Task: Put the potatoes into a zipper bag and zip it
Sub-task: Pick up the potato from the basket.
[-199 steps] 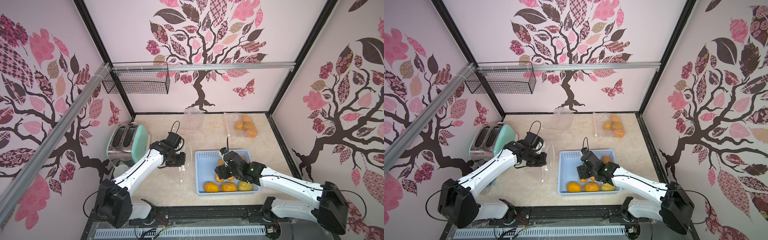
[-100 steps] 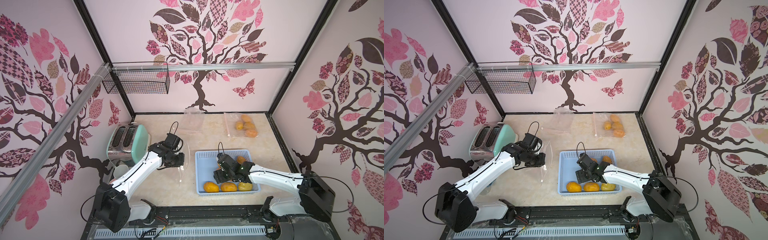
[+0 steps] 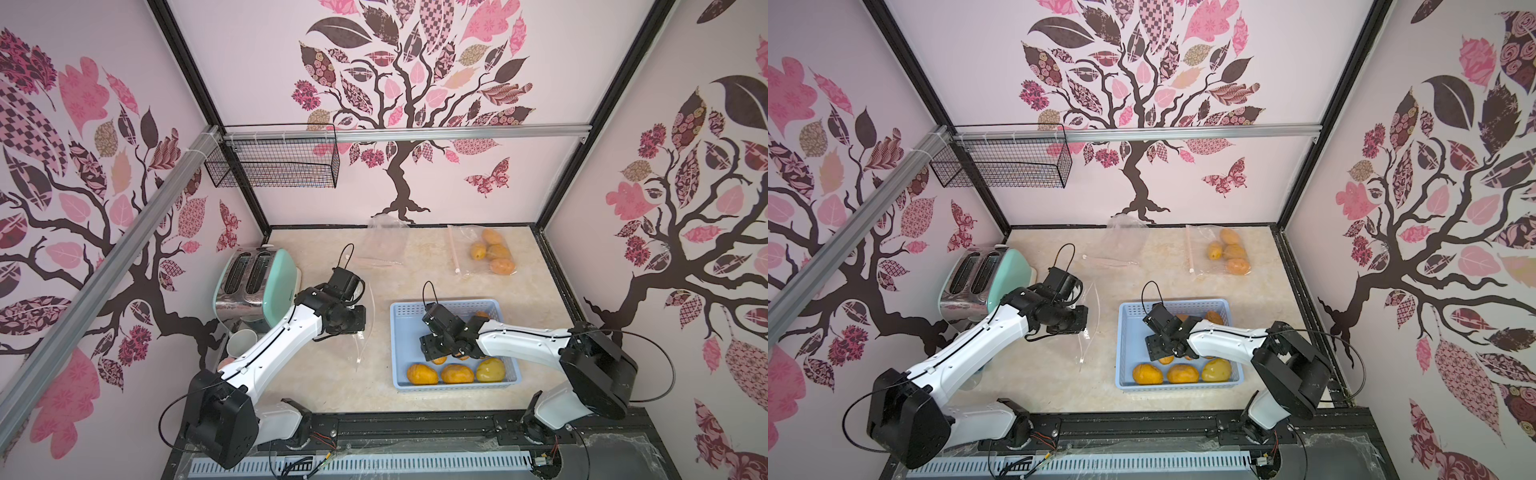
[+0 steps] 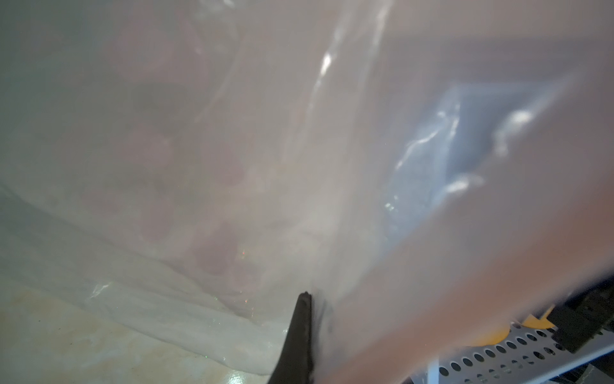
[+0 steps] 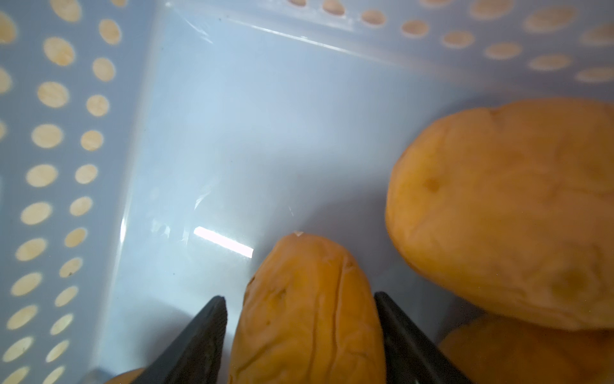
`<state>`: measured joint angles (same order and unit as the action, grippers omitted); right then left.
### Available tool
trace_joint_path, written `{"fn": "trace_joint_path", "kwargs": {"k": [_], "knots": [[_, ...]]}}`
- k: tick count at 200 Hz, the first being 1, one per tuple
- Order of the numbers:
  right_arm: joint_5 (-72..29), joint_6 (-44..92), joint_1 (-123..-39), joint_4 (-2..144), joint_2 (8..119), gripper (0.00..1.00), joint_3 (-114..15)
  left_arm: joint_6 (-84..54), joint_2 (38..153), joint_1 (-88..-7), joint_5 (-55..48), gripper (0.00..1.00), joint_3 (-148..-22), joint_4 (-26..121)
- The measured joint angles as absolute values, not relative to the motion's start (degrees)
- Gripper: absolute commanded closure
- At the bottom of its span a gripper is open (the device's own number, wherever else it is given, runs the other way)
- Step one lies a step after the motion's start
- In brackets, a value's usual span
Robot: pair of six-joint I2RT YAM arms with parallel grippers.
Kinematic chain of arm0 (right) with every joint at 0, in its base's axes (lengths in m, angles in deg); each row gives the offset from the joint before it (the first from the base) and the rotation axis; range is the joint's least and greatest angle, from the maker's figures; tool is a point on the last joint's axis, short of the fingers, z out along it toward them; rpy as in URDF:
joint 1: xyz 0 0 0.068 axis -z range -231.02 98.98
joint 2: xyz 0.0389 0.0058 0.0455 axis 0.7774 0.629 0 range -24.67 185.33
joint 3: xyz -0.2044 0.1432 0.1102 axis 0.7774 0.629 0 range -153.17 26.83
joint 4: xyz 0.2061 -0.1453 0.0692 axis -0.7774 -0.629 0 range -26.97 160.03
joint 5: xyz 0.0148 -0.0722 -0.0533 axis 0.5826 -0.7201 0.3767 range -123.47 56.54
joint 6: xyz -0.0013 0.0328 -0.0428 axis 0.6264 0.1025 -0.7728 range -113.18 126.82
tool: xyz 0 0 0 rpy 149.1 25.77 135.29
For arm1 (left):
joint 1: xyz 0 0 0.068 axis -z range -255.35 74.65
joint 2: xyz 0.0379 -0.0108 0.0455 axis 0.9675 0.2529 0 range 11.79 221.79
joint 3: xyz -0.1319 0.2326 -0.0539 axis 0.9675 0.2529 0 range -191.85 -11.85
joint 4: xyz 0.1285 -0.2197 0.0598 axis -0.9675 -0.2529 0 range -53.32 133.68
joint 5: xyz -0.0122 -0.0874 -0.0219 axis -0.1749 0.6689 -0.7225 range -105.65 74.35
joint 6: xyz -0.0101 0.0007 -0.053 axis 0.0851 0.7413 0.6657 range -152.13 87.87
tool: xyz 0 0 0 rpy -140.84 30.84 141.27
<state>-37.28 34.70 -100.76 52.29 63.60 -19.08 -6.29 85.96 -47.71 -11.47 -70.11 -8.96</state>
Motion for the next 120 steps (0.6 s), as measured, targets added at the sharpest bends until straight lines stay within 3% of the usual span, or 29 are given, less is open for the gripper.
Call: {"fn": "trace_joint_path", "kwargs": {"k": [40, 120], "knots": [[-35.1, 32.9, -100.8, 52.7, 63.1, 0.49, -19.3, -5.0, 86.0, -47.7, -13.5, 1.00, -70.1, -10.3], [-27.0, 31.3, -100.8, 57.9, 45.4, 0.53, -19.2, -0.4, 85.7, -47.7, -2.1, 1.00, -70.1, -10.7]]}}
